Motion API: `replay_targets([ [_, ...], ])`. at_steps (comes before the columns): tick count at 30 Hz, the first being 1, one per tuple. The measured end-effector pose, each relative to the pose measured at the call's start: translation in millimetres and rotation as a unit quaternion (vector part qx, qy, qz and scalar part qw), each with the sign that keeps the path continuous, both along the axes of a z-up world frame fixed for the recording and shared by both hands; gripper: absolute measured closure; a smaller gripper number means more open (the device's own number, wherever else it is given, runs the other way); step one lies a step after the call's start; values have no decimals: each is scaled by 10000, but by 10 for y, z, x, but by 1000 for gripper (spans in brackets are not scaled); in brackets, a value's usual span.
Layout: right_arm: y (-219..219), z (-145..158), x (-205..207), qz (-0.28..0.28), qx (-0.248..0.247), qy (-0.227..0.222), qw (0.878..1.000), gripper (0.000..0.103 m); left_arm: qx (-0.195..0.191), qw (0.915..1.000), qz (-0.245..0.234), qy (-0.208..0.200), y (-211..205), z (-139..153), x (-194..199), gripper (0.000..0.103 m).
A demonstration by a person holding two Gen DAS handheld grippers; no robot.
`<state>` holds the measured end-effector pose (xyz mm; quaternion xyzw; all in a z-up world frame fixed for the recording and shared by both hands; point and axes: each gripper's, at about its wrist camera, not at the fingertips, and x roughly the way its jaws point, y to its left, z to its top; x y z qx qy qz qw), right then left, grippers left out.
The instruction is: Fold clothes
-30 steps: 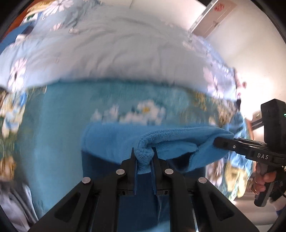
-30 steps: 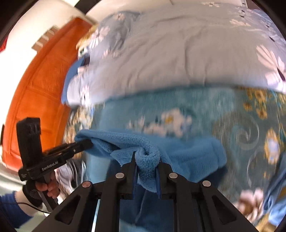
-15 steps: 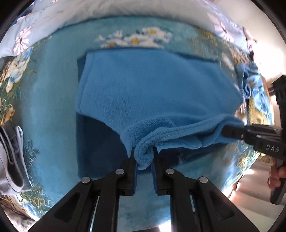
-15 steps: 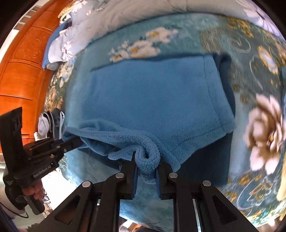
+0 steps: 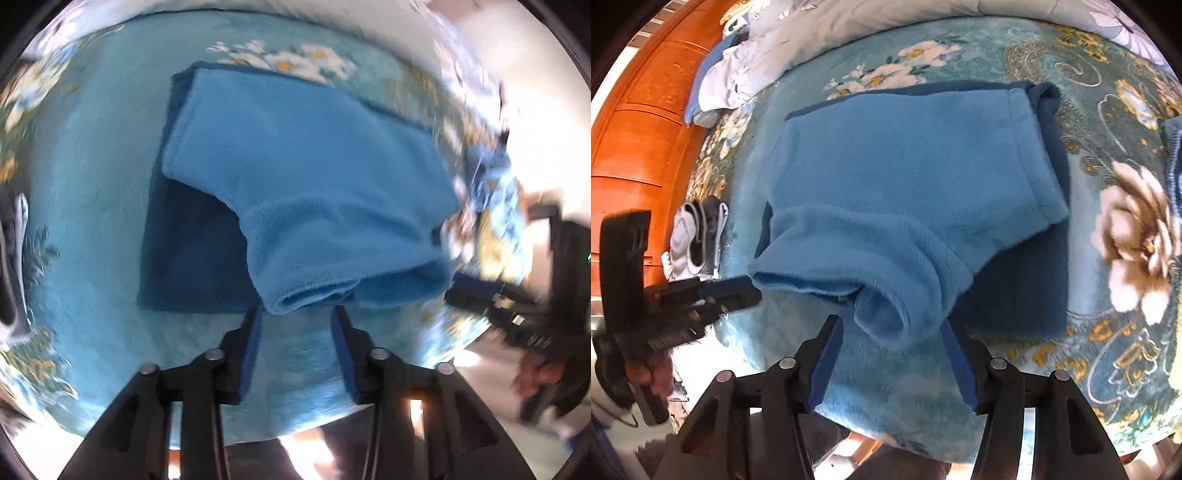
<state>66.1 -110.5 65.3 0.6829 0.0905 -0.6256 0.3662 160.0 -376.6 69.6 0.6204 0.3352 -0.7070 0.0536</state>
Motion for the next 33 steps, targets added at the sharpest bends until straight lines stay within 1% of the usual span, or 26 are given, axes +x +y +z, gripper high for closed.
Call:
replay_targets([
  [2, 87, 30, -55, -220, -57, -55, 9997, 39, 237, 9987, 435, 102, -139, 25, 29, 60],
  [4, 169, 7, -154, -605, -156, -177, 9979, 38, 452, 9953, 856, 59, -258, -61, 20, 60],
  [6, 242, -65, -265, -1093, -296, -411, 9927, 38, 701, 9904, 1190, -27, -351, -180, -4, 60],
  [8, 305, -192, -348, -1614, -400, -717, 9835, 38, 988, 9844, 1442, -194, -383, -351, -21, 60],
  [10, 364, -337, -417, -2087, -455, -1022, 9716, 38, 1261, 9777, 1638, -376, -373, -519, -15, 60],
  [12, 410, -504, -461, -2441, -439, -1313, 9598, 38, 1487, 9705, 1807, -581, -339, -676, 3, 60],
  [13, 432, -581, -472, -2607, -431, -1445, 9536, 38, 1566, 9669, 1916, -621, -327, -723, 31, 60],
  [15, 453, -676, -485, -2798, -438, -1634, 9450, 38, 1692, 9600, 2123, -686, -312, -796, 90, 60],
  [17, 458, -727, -471, -2904, -472, -1761, 9394, 38, 1969, 9473, 2428, -695, -314, -859, 176, 60],
  [19, 447, -759, -428, -2940, -525, -1890, 9355, 38, 2117, 9389, 2629, -674, -319, -883, 234, 60],
  [23, 433, -793, -363, -2970, -631, -2068, 9301, 39, 2323, 9311, 2735, -657, -296, -910, 274, 60],
  [24, 440, -791, -361, -2963, -645, -2082, 9299, 41, 2317, 9308, 2750, -652, -288, -907, 280, 60],
  [25, 440, -783, -362, -2930, -629, -2064, 9314, 46, 2272, 9324, 2736, -649, -279, -895, 281, 60],
  [27, 419, -769, -363, -2834, -578, -2004, 9360, 54, 2015, 9432, 2567, -621, -242, -833, 256, 71],
  [28, 416, -756, -372, -2783, -551, -1957, 9387, 63, 1910, 9495, 2426, -566, -205, -788, 235, 79],
  [29, 410, -745, -379, -2729, -527, -1912, 9414, 68, 1806, 9553, 2282, -509, -168, -742, 213, 84],
  [30, 404, -733, -384, -2664, -509, -1864, 9443, 70, 1702, 9609, 2138, -452, -130, -696, 192, 85],
  [31, 399, -715, -389, -2587, -494, -1805, 9477, 73, 1627, 9644, 2046, -395, -98, -648, 185, 86],
  [33, 385, -670, -380, -2422, -432, -1646, 9552, 74, 1543, 9697, 1870, -291, -26, -566, 199, 87],
])
